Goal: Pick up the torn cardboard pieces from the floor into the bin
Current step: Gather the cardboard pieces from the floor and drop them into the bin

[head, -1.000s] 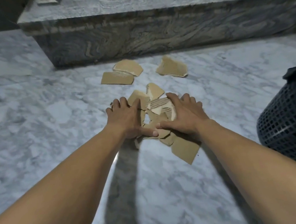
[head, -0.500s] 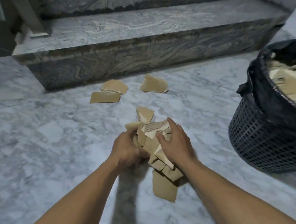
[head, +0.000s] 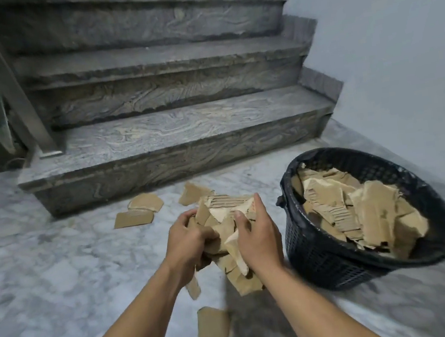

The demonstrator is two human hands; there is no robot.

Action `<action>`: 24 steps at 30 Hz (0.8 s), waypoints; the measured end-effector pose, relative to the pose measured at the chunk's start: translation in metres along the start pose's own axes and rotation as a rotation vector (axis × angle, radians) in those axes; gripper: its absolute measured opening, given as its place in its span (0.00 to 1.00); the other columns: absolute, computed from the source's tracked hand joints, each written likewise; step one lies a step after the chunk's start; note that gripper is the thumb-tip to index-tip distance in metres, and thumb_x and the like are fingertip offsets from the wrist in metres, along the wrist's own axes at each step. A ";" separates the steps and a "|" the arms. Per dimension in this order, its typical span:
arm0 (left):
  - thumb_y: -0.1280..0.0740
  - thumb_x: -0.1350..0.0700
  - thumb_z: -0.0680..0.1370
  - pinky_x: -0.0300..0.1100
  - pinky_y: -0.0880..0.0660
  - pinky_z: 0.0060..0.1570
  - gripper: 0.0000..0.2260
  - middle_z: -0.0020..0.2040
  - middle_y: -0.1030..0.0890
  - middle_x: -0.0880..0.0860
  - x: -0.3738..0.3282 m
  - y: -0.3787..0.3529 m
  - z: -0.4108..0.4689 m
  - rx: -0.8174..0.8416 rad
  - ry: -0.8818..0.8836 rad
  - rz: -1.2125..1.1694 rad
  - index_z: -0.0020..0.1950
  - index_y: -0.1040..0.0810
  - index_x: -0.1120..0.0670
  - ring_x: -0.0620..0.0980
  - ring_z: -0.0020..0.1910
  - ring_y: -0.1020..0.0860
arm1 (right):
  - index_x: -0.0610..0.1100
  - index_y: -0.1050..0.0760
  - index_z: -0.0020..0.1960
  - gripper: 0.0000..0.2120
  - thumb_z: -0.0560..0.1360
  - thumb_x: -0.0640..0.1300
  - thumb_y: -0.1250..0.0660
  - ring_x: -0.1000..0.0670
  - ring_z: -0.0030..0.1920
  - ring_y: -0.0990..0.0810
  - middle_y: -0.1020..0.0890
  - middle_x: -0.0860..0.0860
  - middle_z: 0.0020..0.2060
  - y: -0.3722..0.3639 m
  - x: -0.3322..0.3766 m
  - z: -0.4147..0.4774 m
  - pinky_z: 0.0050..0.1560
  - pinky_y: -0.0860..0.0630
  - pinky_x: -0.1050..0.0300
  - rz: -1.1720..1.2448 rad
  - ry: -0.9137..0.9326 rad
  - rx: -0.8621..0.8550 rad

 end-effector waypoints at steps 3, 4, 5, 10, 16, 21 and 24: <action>0.32 0.73 0.72 0.45 0.26 0.21 0.23 0.44 0.19 0.62 -0.056 -0.037 -0.014 0.055 -0.088 0.012 0.61 0.23 0.51 0.59 0.31 0.22 | 0.49 0.44 0.81 0.30 0.82 0.56 0.40 0.49 0.74 0.32 0.32 0.51 0.76 0.058 0.033 0.017 0.65 0.34 0.59 0.003 0.057 -0.111; 0.32 0.72 0.71 0.41 0.28 0.21 0.23 0.45 0.18 0.61 -0.074 -0.052 -0.018 0.073 -0.119 0.017 0.61 0.22 0.51 0.58 0.31 0.22 | 0.48 0.43 0.81 0.30 0.82 0.56 0.40 0.49 0.74 0.32 0.32 0.51 0.76 0.082 0.043 0.024 0.64 0.33 0.58 -0.009 0.079 -0.161; 0.31 0.72 0.71 0.40 0.29 0.22 0.23 0.45 0.18 0.60 -0.091 -0.069 -0.022 0.095 -0.148 0.026 0.61 0.22 0.50 0.57 0.30 0.23 | 0.48 0.42 0.81 0.30 0.82 0.56 0.40 0.48 0.73 0.31 0.31 0.50 0.76 0.107 0.051 0.031 0.64 0.32 0.57 -0.025 0.097 -0.207; 0.27 0.66 0.66 0.46 0.24 0.29 0.25 0.47 0.16 0.56 -0.143 -0.174 -0.039 0.215 -0.345 0.179 0.62 0.22 0.53 0.55 0.36 0.20 | 0.50 0.42 0.81 0.28 0.84 0.57 0.44 0.46 0.72 0.29 0.30 0.50 0.75 0.216 0.040 0.061 0.63 0.29 0.53 -0.113 0.071 -0.317; 0.24 0.42 0.60 0.46 0.24 0.63 0.33 0.61 0.22 0.49 -0.115 -0.282 -0.032 0.309 -0.558 0.620 0.65 0.22 0.45 0.46 0.59 0.22 | 0.53 0.43 0.80 0.25 0.84 0.57 0.49 0.44 0.70 0.28 0.32 0.49 0.76 0.287 -0.034 0.085 0.56 0.28 0.53 -0.233 -0.052 -0.298; 0.31 0.34 0.73 0.48 0.29 0.68 0.29 0.72 0.25 0.50 -0.065 -0.300 -0.022 0.302 -0.523 0.989 0.73 0.27 0.42 0.51 0.71 0.28 | 0.53 0.36 0.77 0.24 0.83 0.58 0.48 0.44 0.69 0.28 0.32 0.49 0.74 0.289 -0.089 0.088 0.64 0.28 0.47 -0.251 -0.173 -0.187; 0.34 0.44 0.79 0.42 0.25 0.50 0.13 0.57 0.15 0.45 -0.086 -0.288 -0.029 0.121 -0.714 1.022 0.61 0.20 0.45 0.48 0.55 0.18 | 0.51 0.35 0.77 0.24 0.83 0.58 0.47 0.44 0.70 0.28 0.33 0.49 0.75 0.293 -0.085 0.085 0.65 0.28 0.46 -0.257 -0.123 -0.211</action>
Point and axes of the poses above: each hand's wrist, its own z-axis towards the middle knuckle, its own y-axis out of the back of the hand, x = y × z, the point moved 9 cm from there along z, towards the middle knuckle
